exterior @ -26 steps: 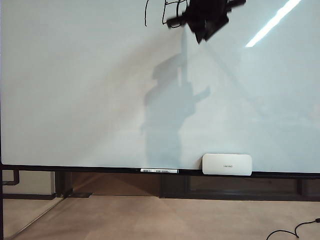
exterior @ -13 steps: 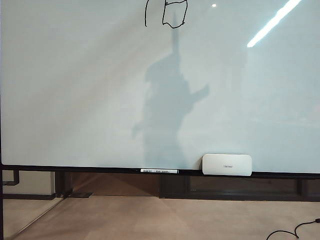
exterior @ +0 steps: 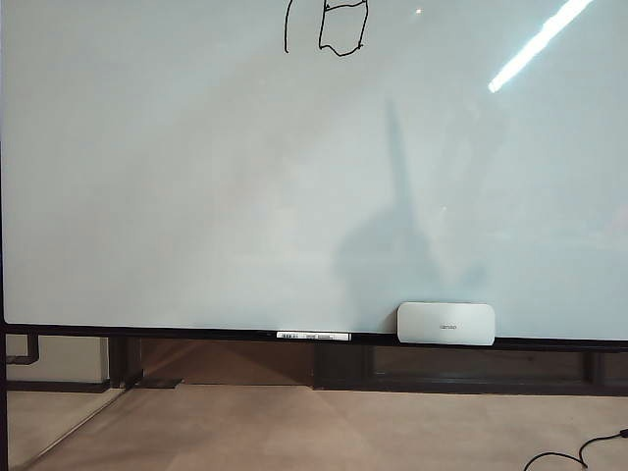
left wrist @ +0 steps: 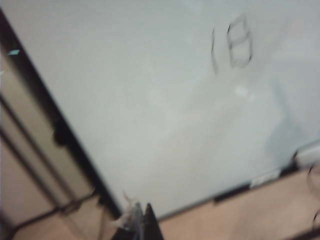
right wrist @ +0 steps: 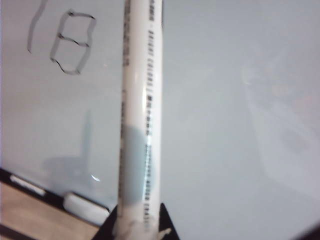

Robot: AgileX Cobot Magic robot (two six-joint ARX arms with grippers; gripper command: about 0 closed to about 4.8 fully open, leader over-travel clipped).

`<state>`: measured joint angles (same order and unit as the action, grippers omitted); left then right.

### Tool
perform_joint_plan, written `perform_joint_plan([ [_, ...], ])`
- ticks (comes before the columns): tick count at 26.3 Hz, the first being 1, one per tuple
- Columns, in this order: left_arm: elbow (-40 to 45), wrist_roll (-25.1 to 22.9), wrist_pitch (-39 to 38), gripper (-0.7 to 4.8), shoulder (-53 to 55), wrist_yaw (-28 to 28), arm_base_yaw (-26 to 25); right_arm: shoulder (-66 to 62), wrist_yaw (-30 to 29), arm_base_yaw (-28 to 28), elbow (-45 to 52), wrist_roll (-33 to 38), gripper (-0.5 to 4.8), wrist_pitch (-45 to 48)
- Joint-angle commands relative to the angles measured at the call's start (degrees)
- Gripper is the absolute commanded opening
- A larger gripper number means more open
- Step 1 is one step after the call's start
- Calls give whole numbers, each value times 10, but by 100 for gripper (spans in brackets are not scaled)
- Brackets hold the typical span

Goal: Reach to the right to find the marker pen, pick it up, and write the number 18 on the whiteboard.

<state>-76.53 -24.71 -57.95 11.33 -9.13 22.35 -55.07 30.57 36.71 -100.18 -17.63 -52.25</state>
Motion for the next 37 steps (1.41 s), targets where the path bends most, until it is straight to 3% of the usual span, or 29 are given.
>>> perform_joint_plan([
  [1,-23,5,-72,-5,2,-24,0,57,17,0,-1,-3,-3,-94],
  [5,-47,43,-101,-5,2,-38,-2,126,30,0,-1,14,-3,-162],
  [9,-52,36,-142,-5,1,-47,-58,193,30,0,-1,85,-3,-245],
  [12,-52,39,-167,-5,-7,24,-104,233,23,-10,8,121,-3,-272],
  [14,-52,65,-167,-5,-18,77,-133,261,-19,-35,19,133,-3,-270],
  [16,-52,82,-166,-5,-28,95,-163,287,-59,-67,33,151,-3,-271],
  [28,-19,180,-139,-5,-48,278,-314,394,-308,-282,164,131,-3,-244],
  [31,5,196,-120,-5,-48,304,-328,425,-345,-302,217,151,-3,-216],
  [37,70,201,-95,-5,-54,310,-324,491,-354,-317,340,177,-3,-134],
])
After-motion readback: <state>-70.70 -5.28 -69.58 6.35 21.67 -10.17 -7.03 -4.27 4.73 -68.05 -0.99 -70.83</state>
